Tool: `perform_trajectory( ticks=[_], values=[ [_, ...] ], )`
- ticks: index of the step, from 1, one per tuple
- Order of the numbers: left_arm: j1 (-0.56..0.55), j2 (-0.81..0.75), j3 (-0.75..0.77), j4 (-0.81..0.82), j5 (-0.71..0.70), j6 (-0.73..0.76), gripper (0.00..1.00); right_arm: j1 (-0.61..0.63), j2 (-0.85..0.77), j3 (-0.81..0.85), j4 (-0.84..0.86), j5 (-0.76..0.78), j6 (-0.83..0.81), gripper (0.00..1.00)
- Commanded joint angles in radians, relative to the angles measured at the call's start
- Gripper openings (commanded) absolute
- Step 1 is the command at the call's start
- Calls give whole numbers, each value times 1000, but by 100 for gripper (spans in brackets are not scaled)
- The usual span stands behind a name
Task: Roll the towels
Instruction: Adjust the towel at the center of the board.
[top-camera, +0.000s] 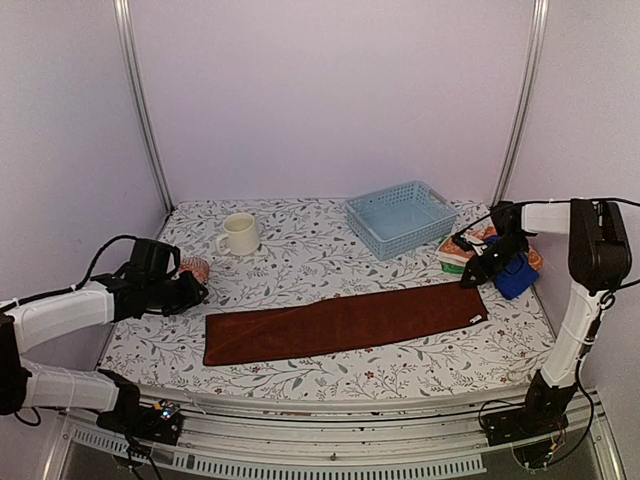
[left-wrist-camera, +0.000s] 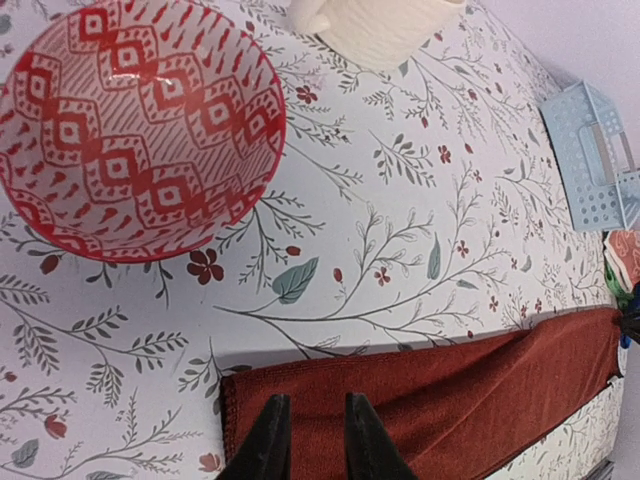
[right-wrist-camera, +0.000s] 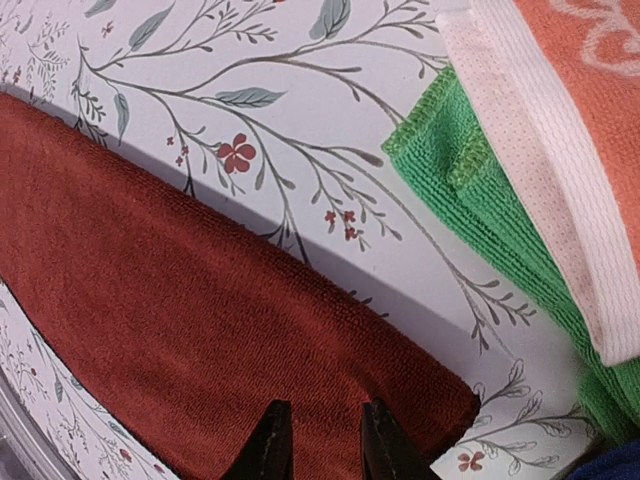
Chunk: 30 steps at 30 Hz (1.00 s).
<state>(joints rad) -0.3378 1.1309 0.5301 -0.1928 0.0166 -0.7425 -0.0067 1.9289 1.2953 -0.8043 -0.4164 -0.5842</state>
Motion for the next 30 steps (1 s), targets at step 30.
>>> perform_trajectory(
  ticks=[30],
  values=[
    [-319,158,83,-126,160,134,0,-145,-116,-361,-7,267,-111,24]
  ],
)
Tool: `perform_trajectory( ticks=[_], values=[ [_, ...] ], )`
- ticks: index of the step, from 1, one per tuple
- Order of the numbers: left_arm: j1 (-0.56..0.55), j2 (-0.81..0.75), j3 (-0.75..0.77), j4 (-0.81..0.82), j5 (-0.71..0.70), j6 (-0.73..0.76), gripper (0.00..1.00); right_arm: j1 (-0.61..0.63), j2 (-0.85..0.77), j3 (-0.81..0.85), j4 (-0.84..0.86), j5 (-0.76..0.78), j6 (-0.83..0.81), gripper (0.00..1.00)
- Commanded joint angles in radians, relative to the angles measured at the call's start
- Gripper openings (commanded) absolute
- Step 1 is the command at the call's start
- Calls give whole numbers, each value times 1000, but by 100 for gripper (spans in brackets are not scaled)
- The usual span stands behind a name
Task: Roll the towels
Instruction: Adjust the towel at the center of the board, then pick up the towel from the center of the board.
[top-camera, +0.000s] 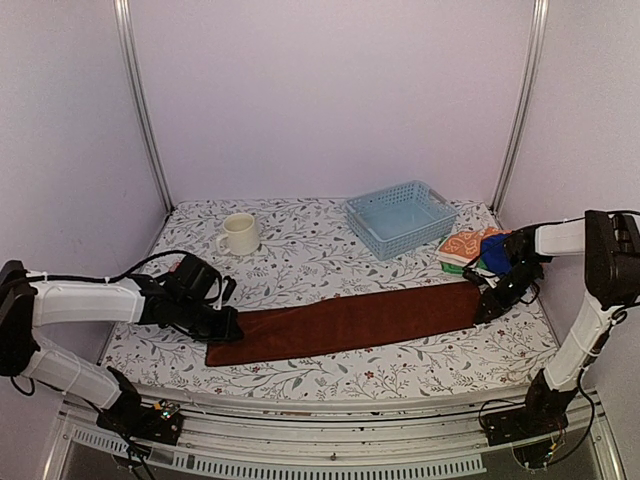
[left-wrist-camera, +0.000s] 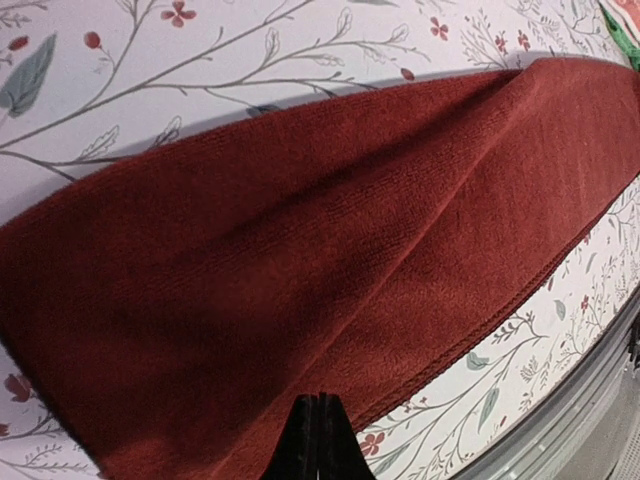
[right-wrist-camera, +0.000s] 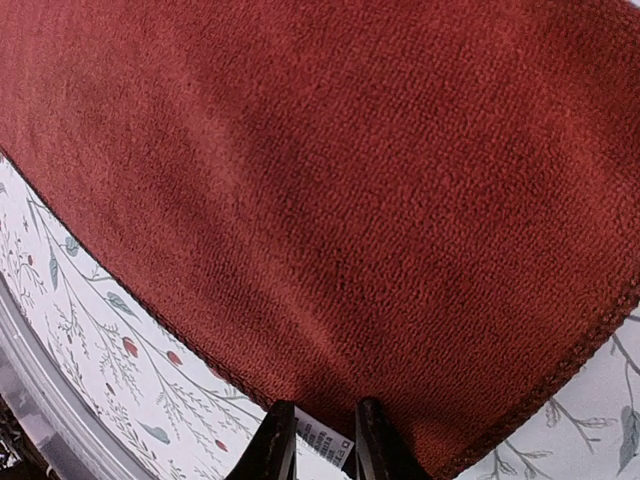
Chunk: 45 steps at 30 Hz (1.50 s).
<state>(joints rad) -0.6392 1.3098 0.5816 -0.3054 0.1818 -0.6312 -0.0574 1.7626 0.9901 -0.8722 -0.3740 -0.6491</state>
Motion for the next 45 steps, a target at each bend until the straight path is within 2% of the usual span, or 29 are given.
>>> perform_trajectory(
  ticks=[1,4,9,15,18,22,24,38,45],
  values=[
    [-17,-24,34,-13,-10,23,0,-116,49,-49,57,234,-58,24],
    [-17,-17,41,0,-30,31,0,-142,30,18,-4,183,-90,25],
    [-19,26,69,4,-32,39,0,-143,-32,149,-142,-17,-90,30],
    [-23,40,70,21,-34,36,0,-143,-27,188,-150,-3,1,33],
    [-25,43,75,25,-44,34,13,-144,-4,185,-127,32,42,34],
    [-30,34,72,37,-51,30,45,-147,22,195,-114,39,78,34],
    [-32,31,69,44,-57,30,53,-147,33,201,-109,40,92,35],
    [-43,55,63,68,-65,34,53,-158,82,212,-50,88,153,36],
    [-51,57,68,68,-70,38,52,-159,105,267,-17,113,172,37]
  ],
)
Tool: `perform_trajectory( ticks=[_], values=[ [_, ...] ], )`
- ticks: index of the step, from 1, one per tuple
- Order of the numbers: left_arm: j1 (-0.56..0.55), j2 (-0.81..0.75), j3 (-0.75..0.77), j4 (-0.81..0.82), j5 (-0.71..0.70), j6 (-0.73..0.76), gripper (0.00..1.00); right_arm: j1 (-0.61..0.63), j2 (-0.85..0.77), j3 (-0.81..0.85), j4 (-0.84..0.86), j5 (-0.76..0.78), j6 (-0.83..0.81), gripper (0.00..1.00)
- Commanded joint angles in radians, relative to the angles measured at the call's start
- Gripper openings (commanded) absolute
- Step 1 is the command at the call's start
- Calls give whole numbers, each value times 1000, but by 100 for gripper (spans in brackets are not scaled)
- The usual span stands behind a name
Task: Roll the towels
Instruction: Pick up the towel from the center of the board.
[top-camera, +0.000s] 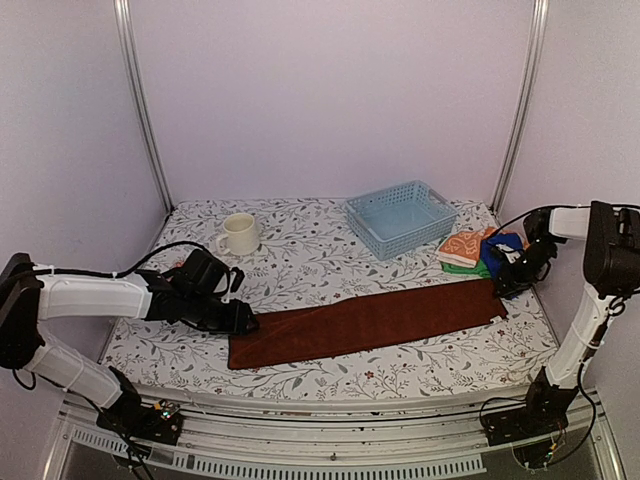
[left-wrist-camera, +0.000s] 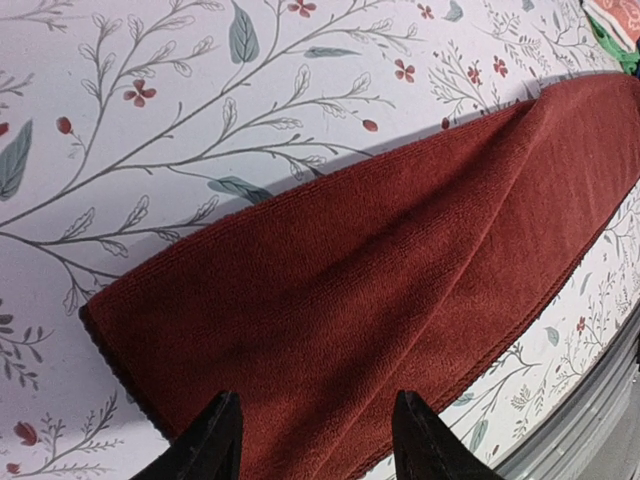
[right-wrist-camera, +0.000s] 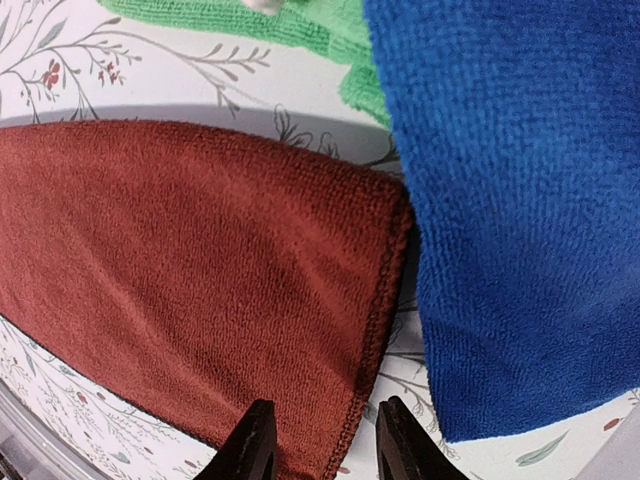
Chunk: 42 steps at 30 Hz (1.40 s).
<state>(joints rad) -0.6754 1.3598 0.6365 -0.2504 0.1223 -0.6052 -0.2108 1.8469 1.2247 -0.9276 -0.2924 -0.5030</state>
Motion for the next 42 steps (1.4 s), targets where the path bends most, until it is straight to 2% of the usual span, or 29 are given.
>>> perform_trajectory(
  ticks=[1,18,29,33,37,42],
  values=[
    [-14,7,15,14,-12,14,53,-5,26,37,41,36,27,38],
    [-23,23,17,14,-27,19,52,17,90,-7,43,10,30,32],
    [-24,18,17,7,-44,25,52,80,98,-110,143,178,78,30],
    [-24,16,19,1,-53,29,52,81,96,-126,160,225,78,22],
    [-25,19,26,-5,-64,36,52,81,89,-129,166,223,77,4],
    [-24,32,42,-25,-84,51,52,80,17,-97,127,142,62,3]
  ],
)
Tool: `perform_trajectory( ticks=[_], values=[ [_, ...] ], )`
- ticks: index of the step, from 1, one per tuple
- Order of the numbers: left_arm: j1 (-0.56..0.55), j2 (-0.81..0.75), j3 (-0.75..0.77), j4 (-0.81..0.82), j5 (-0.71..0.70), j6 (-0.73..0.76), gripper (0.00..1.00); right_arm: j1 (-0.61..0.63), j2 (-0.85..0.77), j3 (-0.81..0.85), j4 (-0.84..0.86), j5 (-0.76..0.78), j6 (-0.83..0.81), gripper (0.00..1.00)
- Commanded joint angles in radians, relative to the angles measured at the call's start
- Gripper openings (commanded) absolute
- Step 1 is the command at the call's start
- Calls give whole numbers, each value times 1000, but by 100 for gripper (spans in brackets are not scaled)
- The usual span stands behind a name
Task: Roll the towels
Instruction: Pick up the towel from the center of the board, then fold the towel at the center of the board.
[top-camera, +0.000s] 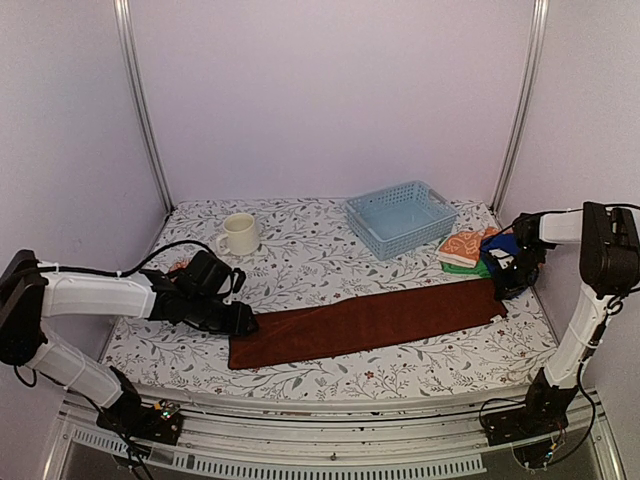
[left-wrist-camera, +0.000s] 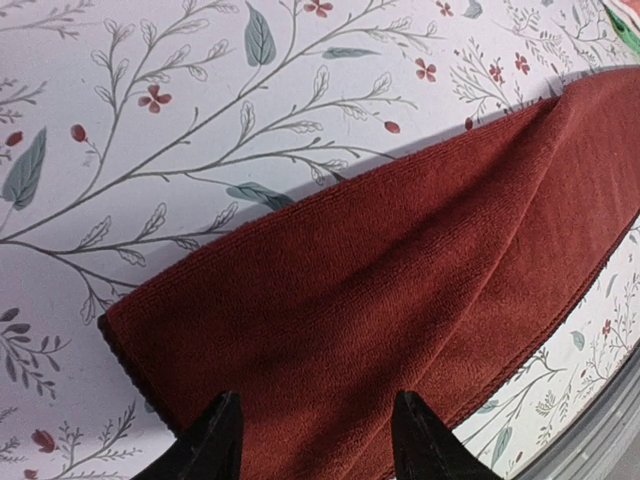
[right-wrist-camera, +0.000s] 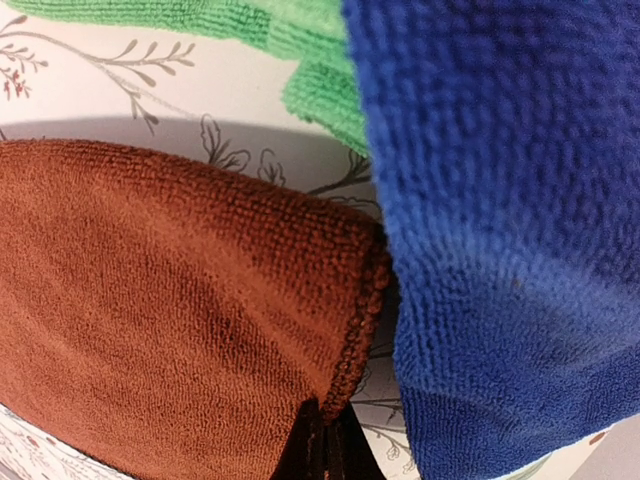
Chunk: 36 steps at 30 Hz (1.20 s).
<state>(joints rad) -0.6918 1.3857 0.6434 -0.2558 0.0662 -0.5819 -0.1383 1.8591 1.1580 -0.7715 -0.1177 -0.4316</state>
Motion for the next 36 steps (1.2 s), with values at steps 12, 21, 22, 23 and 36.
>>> perform_trajectory(
  ticks=[12,21,22,23,36],
  values=[
    [-7,10,94,-82,-95,80,53,-66,-138,121,-193,-213,-53,2],
    [-7,9,94,-91,-103,81,53,-131,-128,134,-210,-191,-84,2],
    [-7,7,91,-92,-104,80,53,-142,-126,138,-210,-188,-86,2],
    [-6,3,88,-92,-104,80,53,-151,-126,143,-211,-185,-88,2],
    [-5,10,78,-91,-119,83,53,-22,-168,151,-270,-423,-126,2]
  ],
)
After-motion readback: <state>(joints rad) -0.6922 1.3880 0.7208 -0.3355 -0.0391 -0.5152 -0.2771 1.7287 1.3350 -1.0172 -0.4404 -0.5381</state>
